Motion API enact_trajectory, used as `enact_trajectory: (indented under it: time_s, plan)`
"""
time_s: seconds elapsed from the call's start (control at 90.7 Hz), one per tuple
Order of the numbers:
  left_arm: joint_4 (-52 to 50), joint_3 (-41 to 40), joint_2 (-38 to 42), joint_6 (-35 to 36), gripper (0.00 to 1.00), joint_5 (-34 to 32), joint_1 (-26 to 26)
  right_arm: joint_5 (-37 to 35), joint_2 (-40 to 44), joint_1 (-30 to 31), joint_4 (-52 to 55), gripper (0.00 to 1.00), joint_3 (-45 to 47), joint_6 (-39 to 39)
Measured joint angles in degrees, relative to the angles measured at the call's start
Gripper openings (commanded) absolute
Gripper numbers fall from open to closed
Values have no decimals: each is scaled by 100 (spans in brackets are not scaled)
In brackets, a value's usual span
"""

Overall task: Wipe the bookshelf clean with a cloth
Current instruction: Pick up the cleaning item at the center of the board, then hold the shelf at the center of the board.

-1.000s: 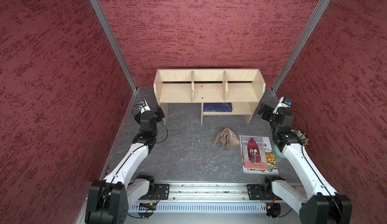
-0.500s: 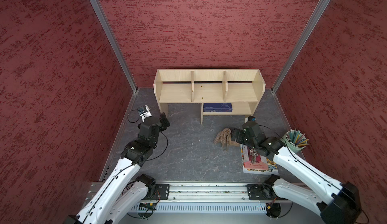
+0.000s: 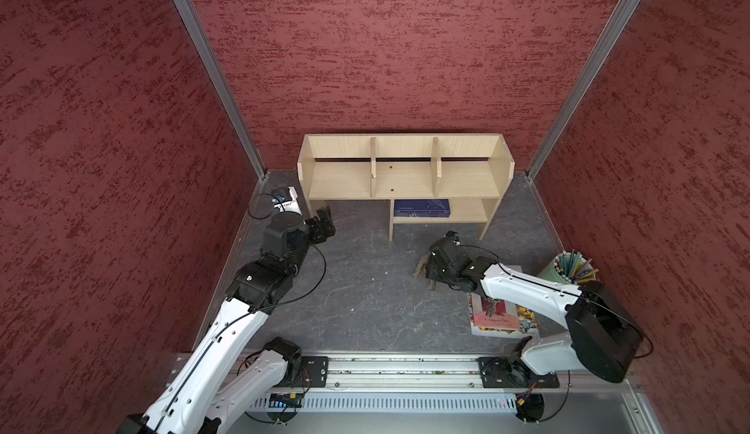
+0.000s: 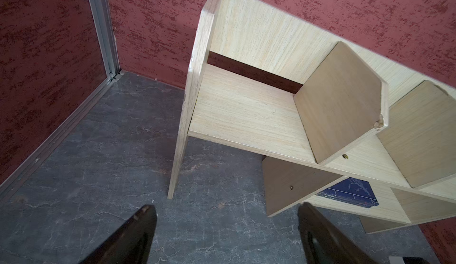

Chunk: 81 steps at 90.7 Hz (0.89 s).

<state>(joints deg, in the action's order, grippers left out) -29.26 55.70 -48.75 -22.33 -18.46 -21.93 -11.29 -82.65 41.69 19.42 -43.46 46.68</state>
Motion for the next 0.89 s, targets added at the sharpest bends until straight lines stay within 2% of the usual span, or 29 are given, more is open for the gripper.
enact_trajectory:
  time_s: [0.044,0.055,0.209,0.353,0.54,0.727,0.893]
  plan:
    - [-72,37,-57,-13,94,74,101,-2,-66,2,-90,1,11,-50]
    - [-83,48,-72,-13,94,94,131,-2,-79,2,-125,0,15,-85]
    - [-168,227,-149,-31,95,686,557,11,-101,4,-420,0,70,-356]
    - [-179,483,-177,-37,94,1099,796,-24,380,122,-295,0,-50,-721]
    - [114,1014,-671,-28,92,1552,1073,-151,590,527,-129,0,-1434,-1338]
    - [654,1268,-1353,85,92,1906,1287,-212,-114,918,-514,0,-3014,-1816]
    - [1117,1276,-1840,162,84,2122,1552,-208,-1001,1058,-658,0,-3622,-1980]
